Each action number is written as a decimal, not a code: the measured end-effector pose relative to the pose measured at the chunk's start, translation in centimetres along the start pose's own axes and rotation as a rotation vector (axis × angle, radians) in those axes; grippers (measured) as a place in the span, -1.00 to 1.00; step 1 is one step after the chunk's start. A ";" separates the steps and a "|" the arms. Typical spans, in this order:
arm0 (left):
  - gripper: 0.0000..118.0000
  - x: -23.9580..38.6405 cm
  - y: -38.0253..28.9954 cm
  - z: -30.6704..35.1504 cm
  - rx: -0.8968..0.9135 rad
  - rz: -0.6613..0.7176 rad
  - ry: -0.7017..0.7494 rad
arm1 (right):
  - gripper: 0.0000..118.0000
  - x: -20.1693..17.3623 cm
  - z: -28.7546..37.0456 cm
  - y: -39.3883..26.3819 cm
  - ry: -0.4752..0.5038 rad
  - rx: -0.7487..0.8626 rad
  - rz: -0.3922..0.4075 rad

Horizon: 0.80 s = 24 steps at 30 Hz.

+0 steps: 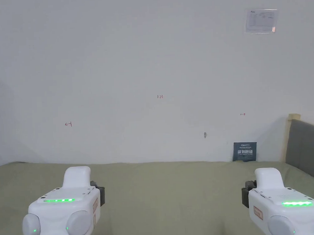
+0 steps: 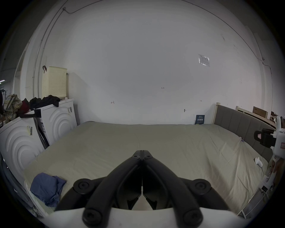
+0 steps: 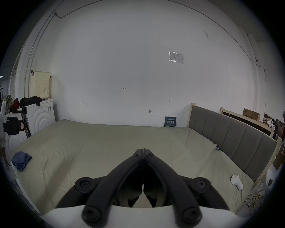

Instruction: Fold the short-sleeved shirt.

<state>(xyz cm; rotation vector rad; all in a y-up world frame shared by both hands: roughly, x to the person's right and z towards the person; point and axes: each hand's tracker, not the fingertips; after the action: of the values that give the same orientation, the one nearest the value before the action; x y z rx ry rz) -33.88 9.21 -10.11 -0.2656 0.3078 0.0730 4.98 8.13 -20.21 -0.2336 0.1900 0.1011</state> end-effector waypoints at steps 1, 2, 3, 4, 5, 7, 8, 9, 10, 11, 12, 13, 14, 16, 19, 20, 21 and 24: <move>0.39 0.1 -0.1 0.0 0.003 -0.004 0.002 | -0.50 0.0 0.0 0.0 -0.007 0.009 0.003; 1.00 0.2 0.0 -0.3 -0.011 -0.014 0.012 | 0.13 0.0 -0.1 0.0 -0.015 0.009 0.018; 1.00 0.4 -0.1 -0.6 -0.042 -0.019 0.026 | 0.59 0.0 -0.3 0.0 -0.029 0.005 0.036; 1.00 0.7 0.2 0.3 0.009 -0.084 -0.032 | 0.84 -0.2 -0.5 0.0 -0.051 0.006 0.058; 1.00 0.3 -0.1 0.5 0.006 -0.033 -0.003 | 0.86 -0.3 -0.6 -0.1 -0.053 0.002 0.061; 1.00 0.5 -0.1 0.9 0.027 -0.027 -0.007 | 0.86 -0.2 -0.6 -0.2 0.020 0.059 0.048; 1.00 0.6 0.1 1.1 0.033 -0.021 0.003 | 0.86 -0.2 -0.6 -0.2 0.055 0.060 0.027; 1.00 0.5 0.2 0.6 0.034 -0.016 0.003 | 0.86 -0.2 -0.6 -0.1 0.058 0.052 0.022; 1.00 0.5 0.3 0.5 0.030 -0.014 0.001 | 0.86 -0.3 -0.3 0.1 0.051 0.043 0.017; 1.00 0.6 0.4 0.5 0.029 -0.012 -0.002 | 0.86 -0.5 -0.3 0.3 0.044 0.029 0.006; 1.00 0.7 0.5 0.6 0.027 -0.013 -0.006 | 0.86 -0.7 -0.3 0.4 0.040 0.002 0.009; 1.00 0.4 0.4 0.1 0.029 -0.015 -0.005 | 0.86 -0.7 -0.4 0.5 0.039 -0.021 0.006; 1.00 0.3 0.4 0.0 0.041 -0.013 -0.001 | 0.86 -0.7 -0.4 0.6 0.061 -0.033 -0.016; 1.00 0.2 0.4 -0.1 0.039 -0.005 -0.012 | 0.86 -0.4 -0.2 0.7 0.144 -0.039 -0.068; 1.00 0.4 0.7 0.7 0.032 -0.005 -0.012 | 0.86 0.0 0.4 0.7 0.202 0.023 -0.098; 1.00 0.4 0.5 0.6 0.004 0.018 -0.011 | 0.86 -0.3 0.6 0.9 0.175 0.036 -0.079; 1.00 0.2 0.5 0.4 0.004 0.021 -0.012 | 0.86 -0.6 0.9 1.5 0.103 0.038 -0.058; 1.00 0.1 0.7 0.0 0.025 0.006 0.001 | 0.86 -0.9 1.6 2.8 0.024 0.022 -0.037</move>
<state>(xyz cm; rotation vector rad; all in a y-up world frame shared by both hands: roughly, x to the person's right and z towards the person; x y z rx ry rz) -33.83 9.86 -10.27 -0.2396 0.3107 0.0748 4.03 11.17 -19.09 -0.2161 0.2103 0.0597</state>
